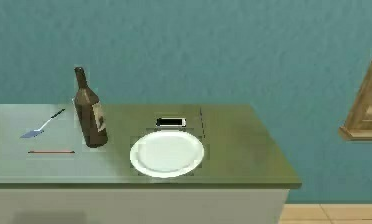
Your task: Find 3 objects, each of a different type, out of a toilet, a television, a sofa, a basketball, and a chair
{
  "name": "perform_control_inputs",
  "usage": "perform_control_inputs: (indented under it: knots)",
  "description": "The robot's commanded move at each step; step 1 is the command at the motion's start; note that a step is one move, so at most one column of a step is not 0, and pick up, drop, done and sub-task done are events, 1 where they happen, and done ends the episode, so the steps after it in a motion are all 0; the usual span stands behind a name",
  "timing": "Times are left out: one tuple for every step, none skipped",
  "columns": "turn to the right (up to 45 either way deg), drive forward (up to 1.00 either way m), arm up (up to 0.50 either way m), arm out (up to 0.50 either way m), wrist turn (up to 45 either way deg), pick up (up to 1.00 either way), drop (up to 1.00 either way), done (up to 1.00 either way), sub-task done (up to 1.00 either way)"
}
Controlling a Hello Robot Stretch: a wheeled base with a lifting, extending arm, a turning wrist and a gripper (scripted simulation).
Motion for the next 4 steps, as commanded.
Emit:
perform_control_inputs:
  knots:
    - [45.0,0.0,0.0,0.0,0.0,0.0,0.0,0.0,0.0]
    - [45.0,0.0,0.0,0.0,0.0,0.0,0.0,0.0,0.0]
    - [36.0,0.0,0.0,0.0,0.0,0.0,0.0,0.0,0.0]
    - [0.0,0.75,0.0,0.0,0.0,0.0,0.0,0.0,0.0]
